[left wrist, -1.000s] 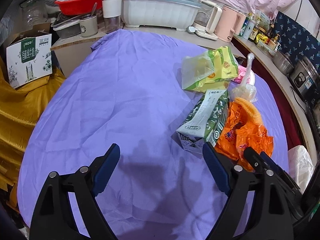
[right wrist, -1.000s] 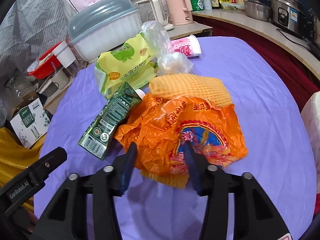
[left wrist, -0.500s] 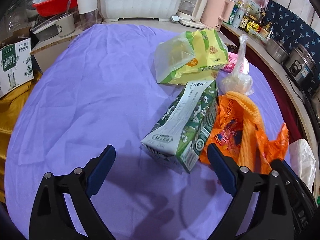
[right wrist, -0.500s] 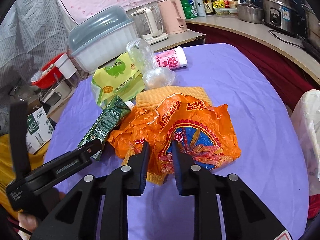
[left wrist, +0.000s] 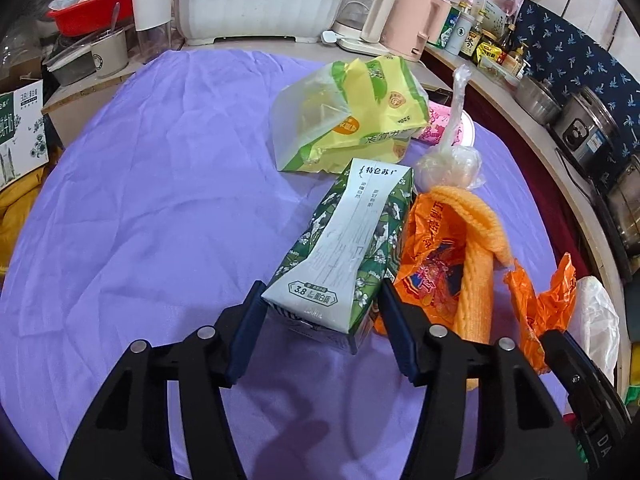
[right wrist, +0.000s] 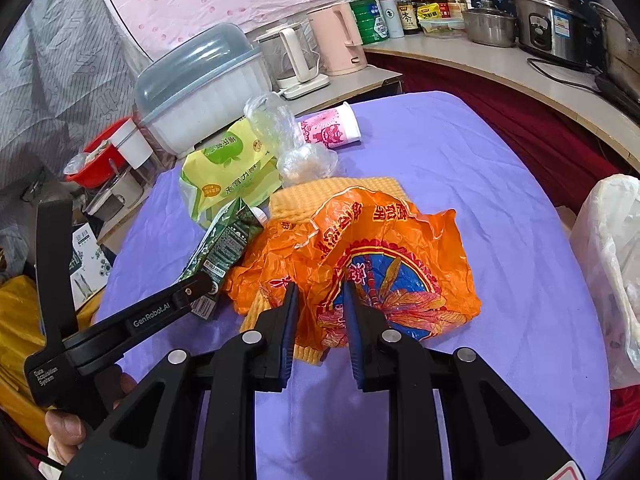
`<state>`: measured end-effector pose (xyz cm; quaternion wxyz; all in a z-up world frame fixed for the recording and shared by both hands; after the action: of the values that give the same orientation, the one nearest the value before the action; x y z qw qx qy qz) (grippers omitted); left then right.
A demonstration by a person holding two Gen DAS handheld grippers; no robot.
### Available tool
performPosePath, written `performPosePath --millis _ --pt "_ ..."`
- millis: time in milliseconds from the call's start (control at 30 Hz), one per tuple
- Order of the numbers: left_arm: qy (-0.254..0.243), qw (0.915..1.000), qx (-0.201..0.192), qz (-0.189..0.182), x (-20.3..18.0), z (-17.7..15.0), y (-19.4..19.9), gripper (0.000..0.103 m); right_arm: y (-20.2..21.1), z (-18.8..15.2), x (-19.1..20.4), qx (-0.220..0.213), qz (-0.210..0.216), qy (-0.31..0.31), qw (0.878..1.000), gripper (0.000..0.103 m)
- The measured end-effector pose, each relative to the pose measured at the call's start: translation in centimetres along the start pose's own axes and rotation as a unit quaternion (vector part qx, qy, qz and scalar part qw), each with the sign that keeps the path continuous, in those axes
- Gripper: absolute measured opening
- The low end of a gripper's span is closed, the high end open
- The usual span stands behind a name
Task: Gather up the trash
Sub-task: 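Grasp the orange snack bag with the right gripper while the left gripper grasps the green carton, then carry the snack bag and green carton over the white bin with both grippers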
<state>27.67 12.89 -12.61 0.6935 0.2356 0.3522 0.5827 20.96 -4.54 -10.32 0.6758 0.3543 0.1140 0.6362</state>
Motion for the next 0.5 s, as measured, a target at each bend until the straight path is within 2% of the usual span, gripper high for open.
performPosePath --millis 167,500 --pt "-0.013 0.9996 -0.021 0.016 -0.8 0.1 2.0 0.053 1.2 0.5 -0.4 -0.013 0.001 -0.005 1.000 0.021" --pt "-0.026 0.9974 -0.066 0.006 -3.5 1.4 7.2 0.049 5.0 2.2 -2.3 -0.048 0.003 -0.020 0.999 0.021"
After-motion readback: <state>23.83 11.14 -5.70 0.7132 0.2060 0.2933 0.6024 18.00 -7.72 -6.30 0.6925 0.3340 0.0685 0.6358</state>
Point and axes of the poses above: each gripper's, at about its wrist camera, not at the fingertips, and y roughly against the way its jaws point, x to its left, z to its top, the point moved 7 cm from there along -y, roughly the way its jaws point, and after that the axes turned 8 degrees about -x, right-handed, at the moved point
